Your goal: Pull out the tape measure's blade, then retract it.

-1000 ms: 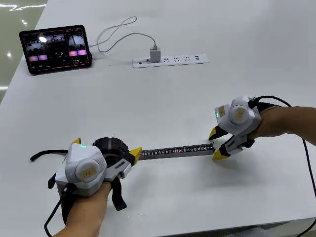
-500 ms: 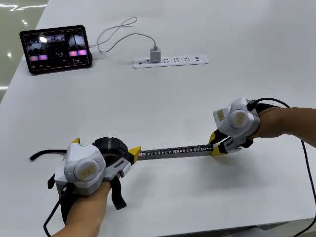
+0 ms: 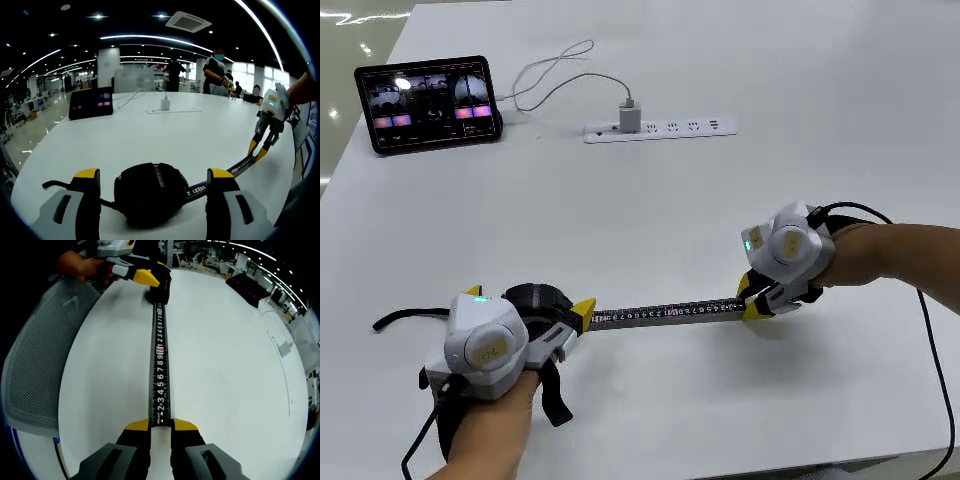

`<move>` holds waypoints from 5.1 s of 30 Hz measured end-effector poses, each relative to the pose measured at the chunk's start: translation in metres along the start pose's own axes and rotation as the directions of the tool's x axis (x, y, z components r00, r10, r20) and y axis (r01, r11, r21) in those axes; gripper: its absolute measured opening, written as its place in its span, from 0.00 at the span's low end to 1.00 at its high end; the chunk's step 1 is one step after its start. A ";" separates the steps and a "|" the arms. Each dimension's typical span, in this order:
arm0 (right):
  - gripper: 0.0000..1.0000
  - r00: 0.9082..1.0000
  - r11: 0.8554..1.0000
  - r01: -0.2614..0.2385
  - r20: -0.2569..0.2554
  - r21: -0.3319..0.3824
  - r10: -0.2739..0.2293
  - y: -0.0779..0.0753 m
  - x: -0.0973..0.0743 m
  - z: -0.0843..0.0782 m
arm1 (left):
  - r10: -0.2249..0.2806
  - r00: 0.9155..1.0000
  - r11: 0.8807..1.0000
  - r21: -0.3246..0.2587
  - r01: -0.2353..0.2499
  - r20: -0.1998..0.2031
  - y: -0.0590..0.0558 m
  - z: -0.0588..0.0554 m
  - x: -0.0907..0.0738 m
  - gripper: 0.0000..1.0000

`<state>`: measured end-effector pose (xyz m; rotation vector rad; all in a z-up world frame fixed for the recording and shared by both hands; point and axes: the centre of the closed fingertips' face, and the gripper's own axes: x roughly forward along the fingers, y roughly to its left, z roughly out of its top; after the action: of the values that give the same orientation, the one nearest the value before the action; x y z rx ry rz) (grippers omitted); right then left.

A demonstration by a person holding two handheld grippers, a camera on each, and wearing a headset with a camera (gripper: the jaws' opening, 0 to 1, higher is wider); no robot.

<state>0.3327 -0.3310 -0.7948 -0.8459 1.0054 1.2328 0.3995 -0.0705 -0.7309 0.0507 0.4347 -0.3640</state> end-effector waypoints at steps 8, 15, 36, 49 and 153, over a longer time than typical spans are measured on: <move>0.11 0.999 1.000 0.000 -0.039 0.012 0.000 0.000 0.000 0.000 | 0.005 1.000 1.000 0.012 -0.005 -0.031 0.001 -0.008 0.006 0.73; 0.11 0.999 1.000 0.011 -0.047 0.018 -0.010 0.000 0.001 0.000 | 0.034 0.997 0.999 0.020 -0.033 -0.069 0.007 -0.017 0.008 0.66; 0.10 0.999 0.995 0.030 -0.022 0.098 -0.028 -0.001 0.001 0.001 | 0.032 0.991 0.999 -0.005 -0.033 -0.133 0.006 -0.023 0.010 0.60; 0.09 0.999 0.992 0.027 -0.030 0.123 -0.023 -0.002 0.003 0.004 | 0.026 0.990 1.000 -0.011 -0.028 -0.137 0.006 -0.024 0.010 0.60; 0.09 0.998 0.993 0.049 -0.054 0.109 -0.043 -0.003 0.017 0.044 | 0.023 0.986 1.000 -0.006 -0.025 -0.165 0.005 -0.025 0.011 0.60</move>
<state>0.3427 -0.2851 -0.7953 -0.8138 1.0800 1.1108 0.4007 -0.0660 -0.7583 0.0780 0.5985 -0.3355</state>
